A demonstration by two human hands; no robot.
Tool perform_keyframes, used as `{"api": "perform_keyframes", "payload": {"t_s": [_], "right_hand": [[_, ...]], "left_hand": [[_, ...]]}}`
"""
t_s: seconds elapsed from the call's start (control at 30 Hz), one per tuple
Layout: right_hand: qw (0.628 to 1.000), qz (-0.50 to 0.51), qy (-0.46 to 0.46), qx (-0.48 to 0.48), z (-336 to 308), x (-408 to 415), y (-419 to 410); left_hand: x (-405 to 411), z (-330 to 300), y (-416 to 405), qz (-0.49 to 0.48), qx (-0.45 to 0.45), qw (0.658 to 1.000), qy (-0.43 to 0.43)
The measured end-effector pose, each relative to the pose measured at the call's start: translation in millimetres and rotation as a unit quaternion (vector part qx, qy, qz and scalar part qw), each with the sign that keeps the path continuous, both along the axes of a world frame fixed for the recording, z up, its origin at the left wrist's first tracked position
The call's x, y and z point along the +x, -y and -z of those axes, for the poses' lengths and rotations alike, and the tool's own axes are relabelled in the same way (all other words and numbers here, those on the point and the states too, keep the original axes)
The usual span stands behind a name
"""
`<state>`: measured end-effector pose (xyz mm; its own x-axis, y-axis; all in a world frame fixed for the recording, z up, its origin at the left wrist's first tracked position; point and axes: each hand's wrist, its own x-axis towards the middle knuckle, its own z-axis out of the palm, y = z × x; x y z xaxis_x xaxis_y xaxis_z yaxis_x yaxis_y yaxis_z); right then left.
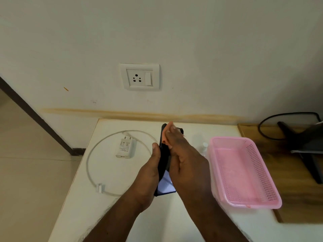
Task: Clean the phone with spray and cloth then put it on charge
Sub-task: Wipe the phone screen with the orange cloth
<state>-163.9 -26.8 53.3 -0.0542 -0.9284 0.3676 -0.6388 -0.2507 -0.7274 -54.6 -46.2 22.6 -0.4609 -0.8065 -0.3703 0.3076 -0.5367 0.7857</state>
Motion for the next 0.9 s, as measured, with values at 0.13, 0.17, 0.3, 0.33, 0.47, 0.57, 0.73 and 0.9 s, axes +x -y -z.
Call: {"api": "perform_keyframes", "payload": {"t_s": [0.13, 0.17, 0.3, 0.33, 0.47, 0.57, 0.73, 0.9], "right_hand": [[0.999, -0.010, -0.038, -0.020, -2.9, 4.1, -0.5], [0.999, -0.007, -0.031, -0.007, -1.3, -3.3, 0.9], [0.999, 0.049, 0.011, 0.019, -3.4, -18.5, -0.1], [0.999, 0.034, 0.005, 0.007, -4.8, -13.0, -1.8], [0.997, -0.041, -0.048, -0.033, -4.3, 10.3, -5.6], [0.999, -0.024, -0.026, -0.014, -3.7, -0.3, -0.4], [0.998, 0.061, -0.006, 0.025, 2.0, -9.6, -3.9], [0.997, -0.030, -0.075, 0.005, 0.6, 23.0, -8.0]], "left_hand": [[2.6, 0.6, 2.8, -0.007, 0.003, 1.000, 0.011], [1.6, 0.5, 2.1, -0.002, 0.007, 1.000, 0.016], [-0.7, 2.9, -1.0, -0.012, 0.011, 0.999, 0.033], [0.2, 3.5, -0.5, -0.015, 0.007, 1.000, 0.025], [4.1, 5.2, 2.8, -0.011, 0.002, 1.000, 0.014], [3.7, 5.6, 1.8, 0.002, -0.005, 1.000, 0.022], [6.2, 3.8, 6.5, -0.048, 0.011, 0.999, -0.012], [9.1, 3.4, 8.4, -0.084, 0.002, 0.996, -0.013]]}}
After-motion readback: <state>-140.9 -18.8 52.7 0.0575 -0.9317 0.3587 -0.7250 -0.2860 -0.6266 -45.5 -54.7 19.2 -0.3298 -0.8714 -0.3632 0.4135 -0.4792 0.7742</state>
